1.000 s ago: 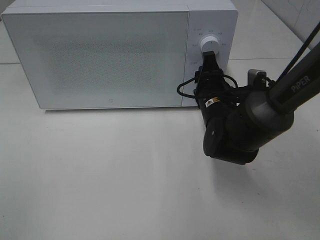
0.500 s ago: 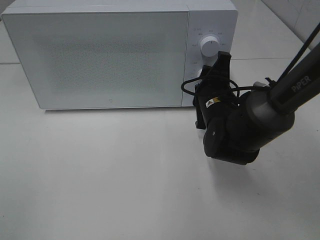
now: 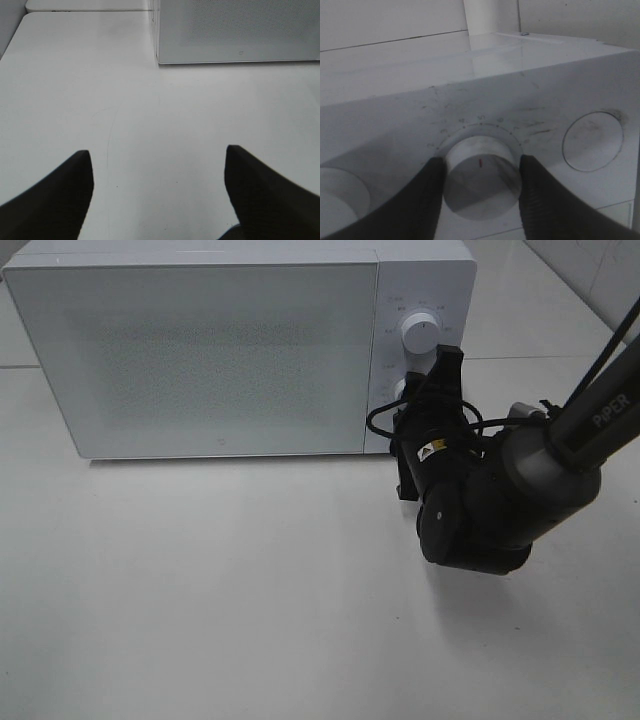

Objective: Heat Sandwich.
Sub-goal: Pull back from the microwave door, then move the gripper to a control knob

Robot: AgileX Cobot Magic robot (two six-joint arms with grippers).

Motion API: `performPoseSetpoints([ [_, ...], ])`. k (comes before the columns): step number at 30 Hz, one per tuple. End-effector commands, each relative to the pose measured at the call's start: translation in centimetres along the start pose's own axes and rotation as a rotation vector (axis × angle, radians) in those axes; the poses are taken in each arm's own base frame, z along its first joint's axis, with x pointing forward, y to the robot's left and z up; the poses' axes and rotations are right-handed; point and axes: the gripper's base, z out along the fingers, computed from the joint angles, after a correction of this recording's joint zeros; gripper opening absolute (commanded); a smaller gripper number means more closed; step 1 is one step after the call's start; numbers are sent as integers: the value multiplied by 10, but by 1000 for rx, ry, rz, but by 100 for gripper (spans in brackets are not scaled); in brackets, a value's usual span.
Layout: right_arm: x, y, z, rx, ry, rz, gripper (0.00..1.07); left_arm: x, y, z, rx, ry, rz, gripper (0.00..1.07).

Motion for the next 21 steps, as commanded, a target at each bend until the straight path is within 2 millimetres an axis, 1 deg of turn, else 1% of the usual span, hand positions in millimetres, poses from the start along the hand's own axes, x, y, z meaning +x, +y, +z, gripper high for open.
performPoseSetpoints([
  [1, 4, 11, -9, -139, 54, -38, 42, 0, -1, -2, 2, -29, -9, 70],
  [2, 3, 10, -11, -133, 62, -49, 47, 0, -1, -2, 2, -29, -9, 70],
  [3, 1, 8, -14, -120, 73, -63, 58, 0, -1, -2, 1, -28, -9, 70],
  [4, 1, 7, -16, -116, 80, -69, 61, 0, -1, -2, 1, -28, -9, 70],
  [5, 1, 7, -16, -116, 80, -69, 61, 0, -1, -2, 1, -28, -9, 70],
  [7, -3, 6, -22, -103, 94, -85, 68, 0, -1, -2, 1, -28, -9, 70],
  [11, -7, 9, -31, -96, 114, -103, 67, 0, -1, -2, 1, -28, -9, 70],
  [13, -10, 14, -41, -97, 138, -158, 66, 0, -1, -2, 1, -28, -9, 70],
  [15, -11, 15, -44, -97, 146, -176, 66, 0, -1, -2, 1, -28, -9, 70],
  [16, -14, 19, -51, -102, 161, -228, 65, 0, -1, -2, 1, -28, -9, 70],
  [18, -17, 22, -57, -104, 166, -271, 65, 0, -1, -2, 1, -28, -9, 70],
  [20, -18, 25, -60, -109, 171, -286, 65, 0, -1, -2, 1, -28, -9, 70],
  [21, -22, 27, -67, -111, 175, -319, 65, 0, -1, -2, 1, -28, -9, 70],
])
